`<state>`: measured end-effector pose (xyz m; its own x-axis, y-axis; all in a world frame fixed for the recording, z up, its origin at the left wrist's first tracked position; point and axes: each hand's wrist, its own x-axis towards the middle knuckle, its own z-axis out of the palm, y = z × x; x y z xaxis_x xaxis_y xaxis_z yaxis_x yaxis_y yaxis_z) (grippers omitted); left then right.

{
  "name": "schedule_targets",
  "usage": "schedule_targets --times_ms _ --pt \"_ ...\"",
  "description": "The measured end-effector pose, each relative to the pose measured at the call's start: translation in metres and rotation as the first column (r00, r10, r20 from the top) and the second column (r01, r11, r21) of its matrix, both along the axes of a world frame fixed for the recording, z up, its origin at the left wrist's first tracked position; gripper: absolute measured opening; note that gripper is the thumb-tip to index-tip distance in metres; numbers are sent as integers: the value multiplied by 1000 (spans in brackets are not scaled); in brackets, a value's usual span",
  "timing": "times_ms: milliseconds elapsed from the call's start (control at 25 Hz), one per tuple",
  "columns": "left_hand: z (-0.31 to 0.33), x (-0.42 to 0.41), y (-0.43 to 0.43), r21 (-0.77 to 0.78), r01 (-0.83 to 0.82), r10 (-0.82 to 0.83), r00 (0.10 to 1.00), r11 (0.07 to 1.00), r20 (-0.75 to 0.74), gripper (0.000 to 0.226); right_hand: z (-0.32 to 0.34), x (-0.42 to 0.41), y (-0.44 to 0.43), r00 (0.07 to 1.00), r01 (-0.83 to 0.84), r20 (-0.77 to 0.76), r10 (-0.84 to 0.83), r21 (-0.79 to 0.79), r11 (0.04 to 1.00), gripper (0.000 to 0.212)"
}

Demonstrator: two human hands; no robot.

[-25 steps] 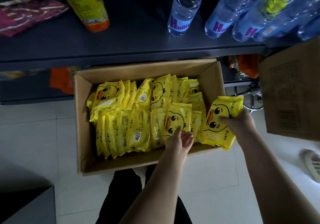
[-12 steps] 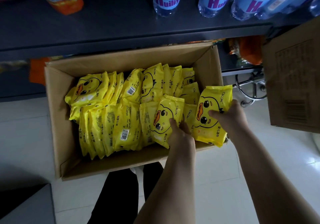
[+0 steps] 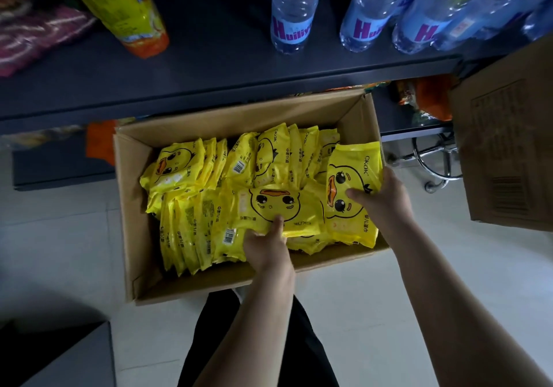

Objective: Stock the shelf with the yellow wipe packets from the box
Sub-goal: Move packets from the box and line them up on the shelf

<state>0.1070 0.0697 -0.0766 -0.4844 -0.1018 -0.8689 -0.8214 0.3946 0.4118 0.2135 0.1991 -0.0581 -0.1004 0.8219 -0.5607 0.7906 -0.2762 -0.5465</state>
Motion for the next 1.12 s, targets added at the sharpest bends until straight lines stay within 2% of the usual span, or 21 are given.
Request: schedule_targets --times_ms 40,160,240,400,600,840,1000,1120 --pt "-2 -9 -8 -44 79 -84 989 996 -119 24 5 -4 -3 1000 5 -21 -5 3 1000 53" --pt "19 -35 -21 36 156 -141 955 987 -261 34 18 -15 -11 996 45 -81 -45 -5 999 45" --pt "29 -51 -35 2 240 -222 902 971 -369 36 29 -22 -19 993 64 -98 -65 -14 998 41" --pt "63 -83 -60 -10 349 -304 802 937 -514 22 61 -36 -40 983 61 -172 -60 0 998 28" --pt "134 -122 -113 60 453 -316 705 890 -635 7 134 -60 -83 964 -4 -266 29 92 996 28" --pt "280 -194 -205 -25 592 -349 440 805 -828 28 281 -112 -149 916 -101 -343 209 308 946 36" --pt "385 -235 -248 16 600 -245 352 800 -903 17 387 -147 -174 891 -115 -352 286 434 894 42" --pt "460 -265 -269 -50 583 -219 223 811 -950 11 464 -172 -187 860 -132 -360 361 526 840 37"
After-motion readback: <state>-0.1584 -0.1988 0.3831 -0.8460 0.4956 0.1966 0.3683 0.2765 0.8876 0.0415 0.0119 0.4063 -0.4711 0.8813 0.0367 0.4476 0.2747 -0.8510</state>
